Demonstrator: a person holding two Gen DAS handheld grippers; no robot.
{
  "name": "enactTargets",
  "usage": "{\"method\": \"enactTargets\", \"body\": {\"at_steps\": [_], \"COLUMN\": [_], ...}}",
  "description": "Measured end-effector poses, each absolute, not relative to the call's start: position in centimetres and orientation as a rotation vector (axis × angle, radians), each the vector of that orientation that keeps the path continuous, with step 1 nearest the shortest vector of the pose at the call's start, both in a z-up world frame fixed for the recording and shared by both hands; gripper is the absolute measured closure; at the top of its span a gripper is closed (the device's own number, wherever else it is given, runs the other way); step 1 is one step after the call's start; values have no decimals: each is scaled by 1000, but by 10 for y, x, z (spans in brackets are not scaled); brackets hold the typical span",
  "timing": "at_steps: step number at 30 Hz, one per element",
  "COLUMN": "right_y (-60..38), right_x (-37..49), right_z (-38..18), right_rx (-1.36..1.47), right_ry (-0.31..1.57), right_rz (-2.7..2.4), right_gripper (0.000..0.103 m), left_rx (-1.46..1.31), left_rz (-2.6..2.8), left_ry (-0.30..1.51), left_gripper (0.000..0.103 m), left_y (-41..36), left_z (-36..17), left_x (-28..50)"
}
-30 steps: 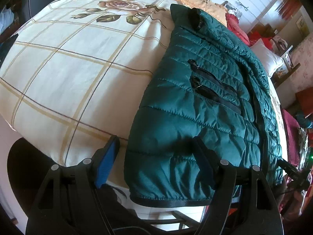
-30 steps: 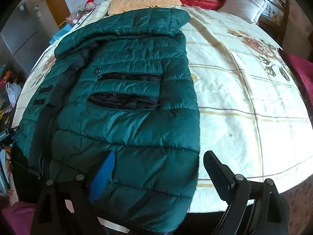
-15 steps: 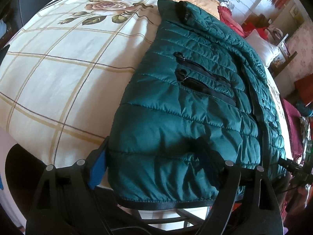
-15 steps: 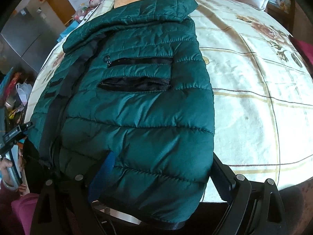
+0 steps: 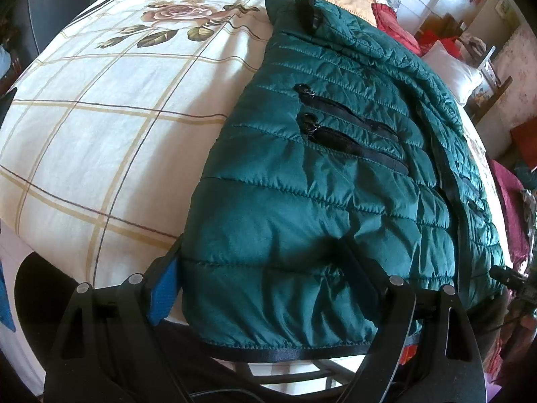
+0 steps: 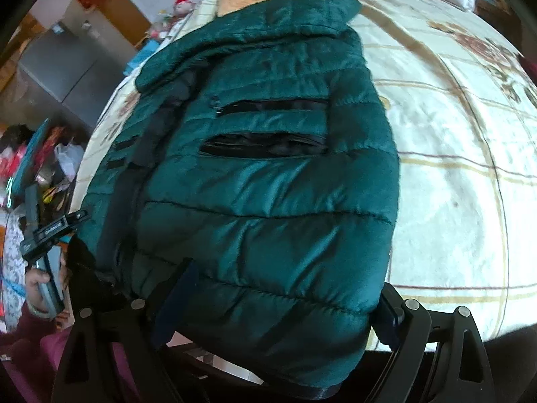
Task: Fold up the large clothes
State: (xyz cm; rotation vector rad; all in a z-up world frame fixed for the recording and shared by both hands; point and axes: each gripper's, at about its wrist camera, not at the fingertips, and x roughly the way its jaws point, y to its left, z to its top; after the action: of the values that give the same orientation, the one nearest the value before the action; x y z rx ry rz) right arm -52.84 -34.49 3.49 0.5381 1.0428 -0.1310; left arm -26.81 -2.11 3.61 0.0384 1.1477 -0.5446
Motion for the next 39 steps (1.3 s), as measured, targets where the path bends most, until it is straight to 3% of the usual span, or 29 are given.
{"method": "enactTargets", "body": {"at_steps": [3, 8, 12, 14, 17, 18, 19, 20, 22, 25, 39], "right_y": [-341, -331, -332, -333, -330, -328, -328, -330, -336, -345, -373], "right_x": [-524, -520, -517, -515, -514, -513, -515, -516, -516, -516, -476], "right_z": [32, 40, 38, 35, 31, 31, 33, 37, 43, 58, 138], "right_rx": [499, 385, 368, 371, 344, 335, 334, 338, 360, 393, 344], "right_ry": [1058, 1054, 1062, 1064, 1051, 1045, 1035, 1020, 997, 947, 734], "right_rz": [-130, -115, -106, -102, -104, -105, -107, -119, -124, -107, -168], "right_gripper": [22, 53, 52, 44, 46, 50, 62, 76, 82, 84, 85], "left_rx": [44, 49, 67, 77, 84, 83, 82, 80, 88, 63, -37], "left_rz": [-542, -543, -546, -555, -576, -586, -596, -607, -600, -601, -621], "left_ry": [1146, 1141, 1144, 1145, 1142, 1140, 1140, 1142, 1126, 1096, 905], "left_gripper": [16, 16, 16, 16, 18, 25, 39, 45, 68, 85, 88], "left_y": [-22, -23, -24, -24, -24, -23, -23, -23, -21, -18, -33], "left_z": [36, 36, 36, 36, 36, 36, 38, 39, 45, 58, 132], "left_x": [-268, -270, -271, -271, -271, -272, -273, -273, -274, -271, -232]}}
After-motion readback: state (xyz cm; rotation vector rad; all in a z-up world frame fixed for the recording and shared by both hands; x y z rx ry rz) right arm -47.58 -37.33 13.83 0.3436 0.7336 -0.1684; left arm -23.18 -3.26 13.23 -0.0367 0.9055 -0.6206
